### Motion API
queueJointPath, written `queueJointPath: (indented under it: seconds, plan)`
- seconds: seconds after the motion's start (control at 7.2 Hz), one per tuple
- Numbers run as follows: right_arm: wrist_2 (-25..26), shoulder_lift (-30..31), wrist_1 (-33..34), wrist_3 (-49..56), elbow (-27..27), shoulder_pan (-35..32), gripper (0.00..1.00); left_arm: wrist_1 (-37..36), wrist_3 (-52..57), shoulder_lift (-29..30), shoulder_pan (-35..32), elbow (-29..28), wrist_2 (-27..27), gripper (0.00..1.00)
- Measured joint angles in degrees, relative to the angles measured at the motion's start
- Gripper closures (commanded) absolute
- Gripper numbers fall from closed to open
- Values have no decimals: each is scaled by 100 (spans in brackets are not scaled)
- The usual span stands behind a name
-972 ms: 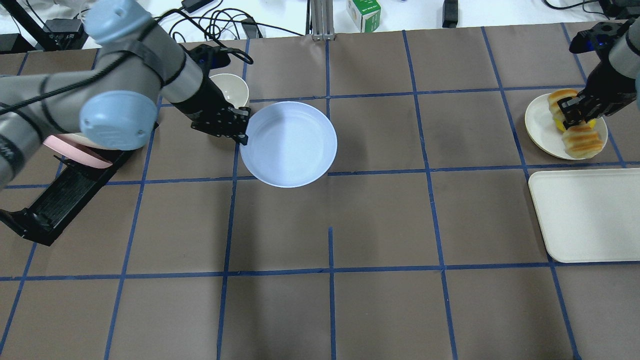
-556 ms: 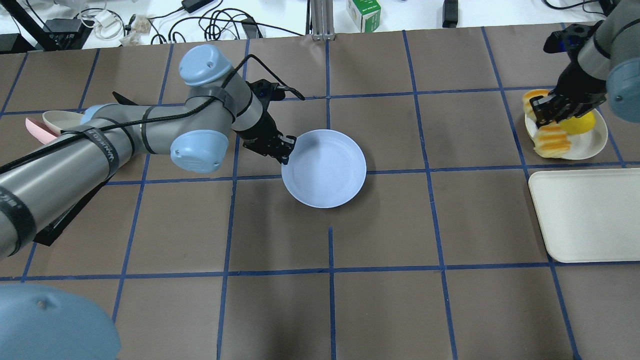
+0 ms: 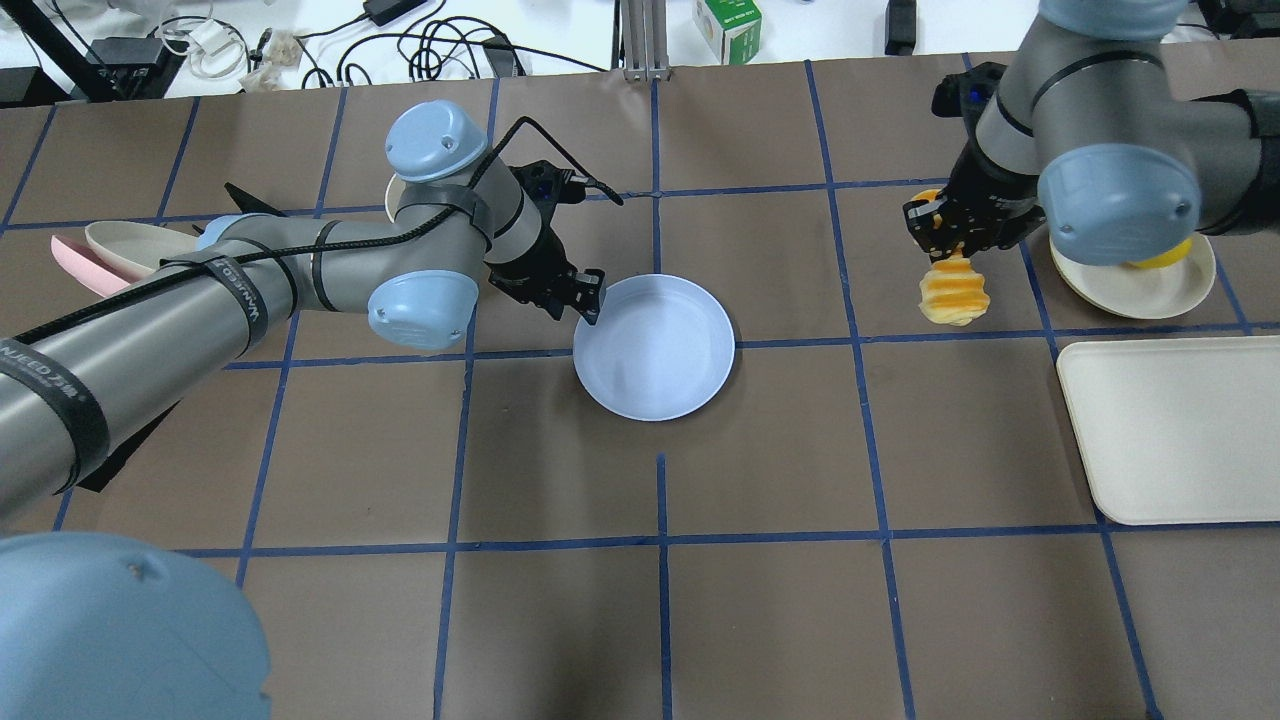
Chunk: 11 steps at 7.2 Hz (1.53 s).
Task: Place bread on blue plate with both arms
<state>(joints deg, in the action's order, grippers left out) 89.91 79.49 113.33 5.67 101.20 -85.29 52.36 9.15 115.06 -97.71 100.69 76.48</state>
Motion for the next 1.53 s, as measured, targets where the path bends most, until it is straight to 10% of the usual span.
queueJointPath:
  seconds: [1.11, 1.25, 1.39, 1.53]
  plan:
    - [-714, -1313, 1465, -2978, -187, -2259, 100, 4364, -271, -1987, 116, -1335, 1343, 0]
    - [-738, -1453, 1686, -3114, -219, -2446, 67, 4448, -285, -2167, 159, -1361, 1351, 0]
    - [-762, -1549, 1762, -3272, -221, -2531, 3, 4418, -291, -2272, 275, -1380, 1334, 0]
    - [-782, -1616, 1782, -3549, -207, -2574, 0, 4321, -303, -2331, 420, -1387, 1307, 0]
